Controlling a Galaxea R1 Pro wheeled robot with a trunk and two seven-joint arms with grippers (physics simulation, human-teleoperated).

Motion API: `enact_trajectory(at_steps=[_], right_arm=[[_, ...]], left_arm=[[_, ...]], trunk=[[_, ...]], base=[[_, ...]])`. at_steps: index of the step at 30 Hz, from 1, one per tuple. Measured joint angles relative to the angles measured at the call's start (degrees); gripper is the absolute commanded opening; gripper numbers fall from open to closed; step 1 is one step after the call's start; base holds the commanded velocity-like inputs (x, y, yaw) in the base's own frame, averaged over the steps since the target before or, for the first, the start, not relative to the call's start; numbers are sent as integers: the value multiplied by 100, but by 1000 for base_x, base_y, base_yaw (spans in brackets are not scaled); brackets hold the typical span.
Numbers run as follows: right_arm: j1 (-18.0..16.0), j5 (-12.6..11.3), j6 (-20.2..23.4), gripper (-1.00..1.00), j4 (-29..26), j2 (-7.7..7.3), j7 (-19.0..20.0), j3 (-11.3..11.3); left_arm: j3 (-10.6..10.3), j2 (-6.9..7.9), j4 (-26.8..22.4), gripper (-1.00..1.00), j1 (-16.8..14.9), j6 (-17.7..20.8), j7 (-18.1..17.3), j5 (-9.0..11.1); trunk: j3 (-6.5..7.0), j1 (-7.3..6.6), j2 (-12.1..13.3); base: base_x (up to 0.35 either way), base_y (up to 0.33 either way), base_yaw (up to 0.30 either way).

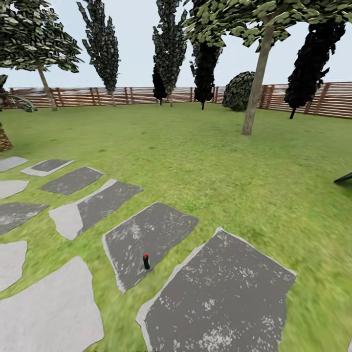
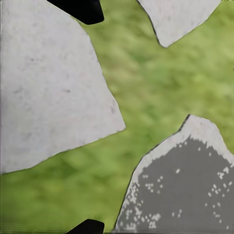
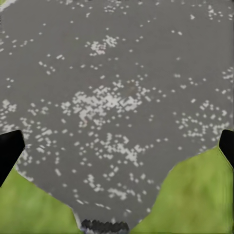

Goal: In the garden, pick up the pesticide atomizer on the floor and spray pesticide onto both trees until each tree trunk is fully covered.

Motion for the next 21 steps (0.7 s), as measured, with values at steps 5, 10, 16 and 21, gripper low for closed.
enact_trajectory(at_steps=[5, 10, 16, 21], right_arm=[[0, 0, 0, 100, 0, 0, 0, 0], [0, 0, 0, 100, 0, 0, 0, 0], [0, 0, 0, 100, 0, 0, 0, 0], [0, 0, 0, 100, 0, 0, 0, 0]], left_arm=[[0, 0, 0, 100, 0, 0, 1, 0], [0, 0, 0, 100, 0, 0, 5, 0], [3, 2, 0, 100, 0, 5, 6, 5], [8, 8, 0, 100, 0, 20, 17, 8]], trunk=[[0, 0, 0], [0, 0, 0], [0, 0, 0], [0, 0, 0]], base=[[0, -272, 278], [0, -272, 278], [5, -272, 278], [68, -272, 278]])
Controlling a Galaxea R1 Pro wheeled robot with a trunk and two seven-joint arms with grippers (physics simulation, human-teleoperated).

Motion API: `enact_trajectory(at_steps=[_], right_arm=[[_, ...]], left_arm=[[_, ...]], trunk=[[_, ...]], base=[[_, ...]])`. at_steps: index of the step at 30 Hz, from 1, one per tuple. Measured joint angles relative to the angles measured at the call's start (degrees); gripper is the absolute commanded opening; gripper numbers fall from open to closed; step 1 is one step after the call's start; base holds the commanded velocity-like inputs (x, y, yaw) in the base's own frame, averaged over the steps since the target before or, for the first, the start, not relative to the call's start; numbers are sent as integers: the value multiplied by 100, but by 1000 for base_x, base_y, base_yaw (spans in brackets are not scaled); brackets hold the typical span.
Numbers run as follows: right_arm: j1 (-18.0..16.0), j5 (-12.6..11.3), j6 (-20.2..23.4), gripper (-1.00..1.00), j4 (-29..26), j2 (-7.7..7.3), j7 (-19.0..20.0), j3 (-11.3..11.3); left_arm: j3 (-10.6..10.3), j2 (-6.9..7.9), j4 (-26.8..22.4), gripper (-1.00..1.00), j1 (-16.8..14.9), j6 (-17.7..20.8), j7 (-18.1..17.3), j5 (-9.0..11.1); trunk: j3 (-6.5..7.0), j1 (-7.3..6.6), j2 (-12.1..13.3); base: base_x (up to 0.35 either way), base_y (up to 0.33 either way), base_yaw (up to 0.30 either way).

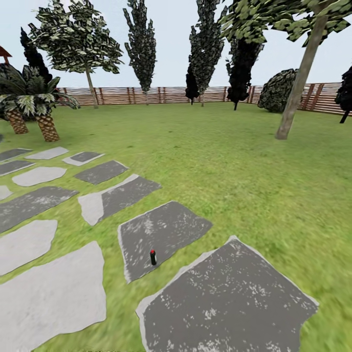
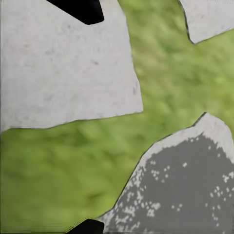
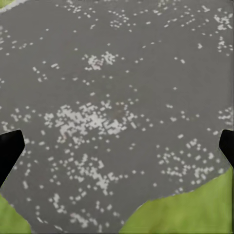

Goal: In the garden, pick up the pesticide atomizer on the floor and spray pesticide onto both trees until each tree trunk is fully covered.

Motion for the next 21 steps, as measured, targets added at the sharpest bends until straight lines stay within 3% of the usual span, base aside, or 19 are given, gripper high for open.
enact_trajectory(at_steps=[5, 10, 21], right_arm=[[0, 0, 0, 100, 0, 0, 0, 0], [0, 0, 0, 100, 0, 0, 0, 0], [0, 0, 0, 100, 0, 0, 0, 0]], left_arm=[[82, 41, 0, 100, 0, 5, 6, 8], [381, 53, 0, 100, 0, -9, 0, 1], [441, 53, 0, 100, 0, -12, -2, 0]], trunk=[[0, 0, 0], [0, 0, 0], [0, 0, 0]], base=[[99, -272, 278], [115, -272, 278], [130, -272, 275]])
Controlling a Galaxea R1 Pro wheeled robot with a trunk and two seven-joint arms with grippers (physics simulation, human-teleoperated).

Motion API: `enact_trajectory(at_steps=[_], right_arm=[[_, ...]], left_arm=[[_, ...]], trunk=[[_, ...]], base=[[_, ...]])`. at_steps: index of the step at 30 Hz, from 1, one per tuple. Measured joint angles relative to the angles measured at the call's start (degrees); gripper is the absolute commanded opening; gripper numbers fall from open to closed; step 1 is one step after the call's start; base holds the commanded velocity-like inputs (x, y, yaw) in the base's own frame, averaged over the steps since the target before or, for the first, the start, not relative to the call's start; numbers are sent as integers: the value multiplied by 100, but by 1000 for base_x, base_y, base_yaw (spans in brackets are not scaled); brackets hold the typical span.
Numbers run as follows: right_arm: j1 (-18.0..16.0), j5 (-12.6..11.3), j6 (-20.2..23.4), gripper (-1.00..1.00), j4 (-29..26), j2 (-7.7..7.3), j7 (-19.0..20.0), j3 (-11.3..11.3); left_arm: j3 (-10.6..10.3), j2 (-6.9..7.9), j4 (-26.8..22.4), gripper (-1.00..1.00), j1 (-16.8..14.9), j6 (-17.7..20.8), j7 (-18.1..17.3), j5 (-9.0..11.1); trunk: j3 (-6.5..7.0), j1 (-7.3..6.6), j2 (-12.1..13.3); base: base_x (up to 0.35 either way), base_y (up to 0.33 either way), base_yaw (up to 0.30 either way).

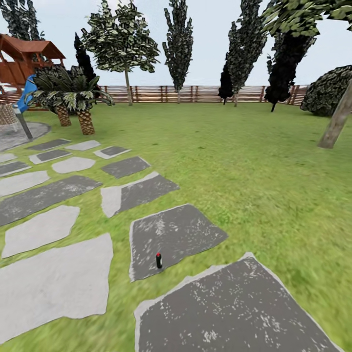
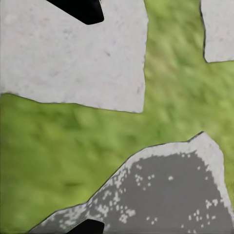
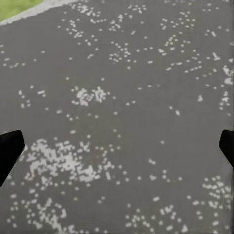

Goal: In the garden, pick up the pesticide atomizer on the floor and spray pesticide onto both trees until each tree trunk is fully covered.

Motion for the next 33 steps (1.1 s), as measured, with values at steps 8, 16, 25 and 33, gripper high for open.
enact_trajectory(at_steps=[8, 16, 25, 33], right_arm=[[0, -4, 0, 100, 0, -17, 0, -8], [0, 0, 0, 100, -2, -35, 0, -9], [0, -12, -5, 100, -80, -20, -15, -17], [-723, -40, 46, 100, -1848, 16, -38, -26]], left_arm=[[6, -1, 0, 100, 0, -11, -3, 0], [-4, -12, 0, 100, 0, -12, -13, -21], [-31, 13, -11, 100, -222, 25, -18, -48], [-7, 75, 3, 100, -1946, 95, -29, -20]], trunk=[[0, 0, 0], [0, 0, 0], [0, 0, 0], [0, 0, 0]], base=[[124, -246, 85], [17, -29, 2], [0, 0, 0], [0, 0, 0]])
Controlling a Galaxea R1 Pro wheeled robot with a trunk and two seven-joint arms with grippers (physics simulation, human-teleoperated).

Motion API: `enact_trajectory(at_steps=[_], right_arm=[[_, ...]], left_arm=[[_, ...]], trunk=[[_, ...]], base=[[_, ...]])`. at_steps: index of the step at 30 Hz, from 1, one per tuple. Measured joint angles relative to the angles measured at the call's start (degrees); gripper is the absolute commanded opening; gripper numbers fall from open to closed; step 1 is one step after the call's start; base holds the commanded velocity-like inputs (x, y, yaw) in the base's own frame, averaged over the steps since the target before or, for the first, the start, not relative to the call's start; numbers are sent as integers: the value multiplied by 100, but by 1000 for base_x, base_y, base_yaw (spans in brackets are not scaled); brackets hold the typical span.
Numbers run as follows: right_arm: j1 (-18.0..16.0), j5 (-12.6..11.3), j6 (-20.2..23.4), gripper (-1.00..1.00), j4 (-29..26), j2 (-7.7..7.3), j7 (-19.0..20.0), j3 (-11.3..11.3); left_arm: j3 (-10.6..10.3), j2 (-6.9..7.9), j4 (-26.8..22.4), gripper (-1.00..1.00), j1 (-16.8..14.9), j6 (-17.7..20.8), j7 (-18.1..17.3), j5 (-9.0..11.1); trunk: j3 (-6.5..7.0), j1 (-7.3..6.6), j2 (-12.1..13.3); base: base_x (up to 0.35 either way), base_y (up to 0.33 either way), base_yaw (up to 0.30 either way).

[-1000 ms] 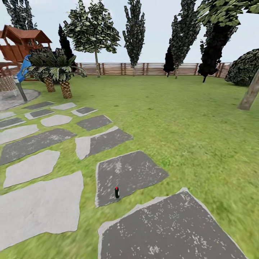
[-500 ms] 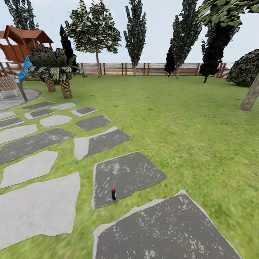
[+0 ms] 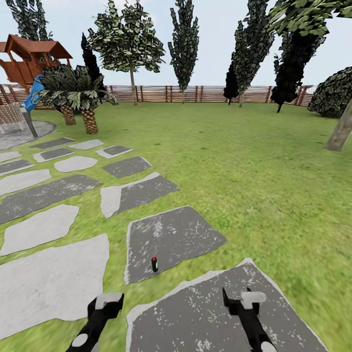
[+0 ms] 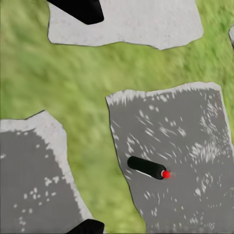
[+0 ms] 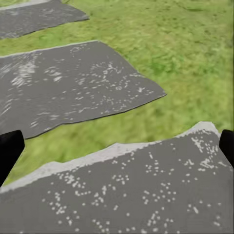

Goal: In the garden, pick up the pesticide atomizer on the floor and spray pesticide onto both trees until each tree trunk is fully covered.

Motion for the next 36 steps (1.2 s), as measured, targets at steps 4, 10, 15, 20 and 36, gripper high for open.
enact_trajectory(at_steps=[4, 10, 15, 20, 36], right_arm=[[-300, 2, 59, 100, -9, 22, 2, 0], [-583, -14, 881, 100, 20, 28, 3, -5], [-618, -11, 1063, 100, 54, 28, 25, 5], [-621, -5, 1072, 100, 71, 24, 29, 0], [-612, -3, 1074, 100, 81, 22, 47, 0]], left_arm=[[-22, -4, 5, 100, -205, 169, -55, 2], [-54, -12, -8, 100, -281, 722, -82, -50], [-55, 13, -31, 100, -256, 716, -81, -183], [-47, 3, -16, 100, -259, 584, -77, -200], [-49, -13, -12, 100, -264, 566, -77, -200]], trunk=[[0, 0, 0], [0, 0, 0], [0, 0, 0], [0, 0, 0], [0, 0, 0]], base=[[0, 0, 0], [0, 0, 0], [1, 0, 0], [197, 52, 0], [328, -14, -155]])
